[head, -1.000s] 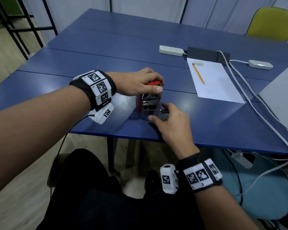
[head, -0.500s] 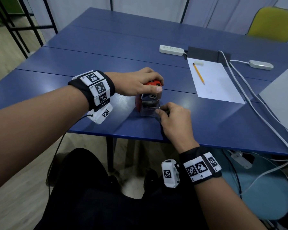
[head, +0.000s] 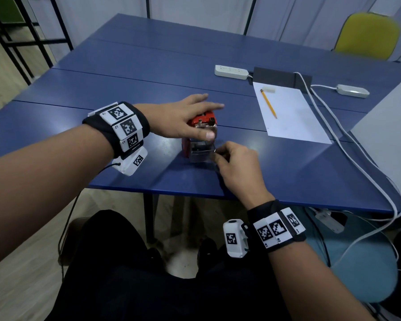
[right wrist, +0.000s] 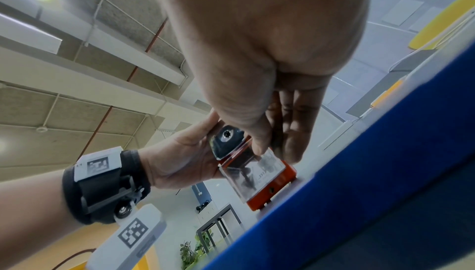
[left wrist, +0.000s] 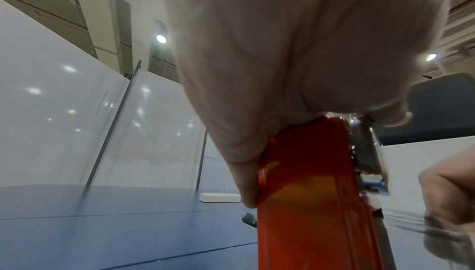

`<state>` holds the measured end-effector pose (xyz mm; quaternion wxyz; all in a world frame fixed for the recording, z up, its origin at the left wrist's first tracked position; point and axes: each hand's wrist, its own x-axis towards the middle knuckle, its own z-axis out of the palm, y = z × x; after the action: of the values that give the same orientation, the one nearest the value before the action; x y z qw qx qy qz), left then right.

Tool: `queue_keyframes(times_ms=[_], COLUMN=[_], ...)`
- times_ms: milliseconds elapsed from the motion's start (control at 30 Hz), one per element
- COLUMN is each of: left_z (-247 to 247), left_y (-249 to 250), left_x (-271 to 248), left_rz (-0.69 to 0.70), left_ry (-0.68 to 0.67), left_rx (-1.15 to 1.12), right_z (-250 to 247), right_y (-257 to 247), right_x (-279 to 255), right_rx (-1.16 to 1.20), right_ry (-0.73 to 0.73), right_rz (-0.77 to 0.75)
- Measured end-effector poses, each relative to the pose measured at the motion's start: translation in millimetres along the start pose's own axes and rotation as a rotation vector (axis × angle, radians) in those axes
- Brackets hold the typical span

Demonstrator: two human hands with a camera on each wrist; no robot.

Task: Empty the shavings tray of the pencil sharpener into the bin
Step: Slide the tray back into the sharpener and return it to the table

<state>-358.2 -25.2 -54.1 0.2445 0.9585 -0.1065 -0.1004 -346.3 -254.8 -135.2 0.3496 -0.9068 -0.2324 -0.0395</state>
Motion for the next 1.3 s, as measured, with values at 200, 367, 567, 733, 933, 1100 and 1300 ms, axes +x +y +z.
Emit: queue_keyframes(times_ms=[200,367,567,733,933,1100,1300], left_z=[26.9,45.7,51.1,47.2,43.9,42.8,43.7], left_y=[-15.5,-15.1,-18.9,-22.0,-18.7,-19.6,-23.4], left_x=[-20.8,-26.8,-20.2,-17.3,-17.2,-15.6,-12.6], left_rz=[-0.173,-0.152,-0.211,-0.236,-0.238,-0.231,-0.223], left_ry=[0.144,0.146,0.204,0.193,0.179,0.178,0.192], left_rx=[-0.011,-0.077,-0.071,-0.067,-0.049,-0.03,0.009], right_z=[-7.8,-11.3,-17.1,-13.7,-13.9,-18.6,-11.9], right_y=[8.4,8.3,6.0,2.2,-0.7,-7.1,-10.9], right_x=[0.9,15.0,32.4,34.7,33.4,32.2,33.8], right_rx=[0.048,0.082,0.035,0.077,0.067,0.027,-0.006], right_ry=[-0.103,-0.236,-0.365,-0.357,-0.349,-0.341,-0.275], right_rz=[0.001,-0.049,-0.155,-0.175,-0.149,-0.143,-0.1])
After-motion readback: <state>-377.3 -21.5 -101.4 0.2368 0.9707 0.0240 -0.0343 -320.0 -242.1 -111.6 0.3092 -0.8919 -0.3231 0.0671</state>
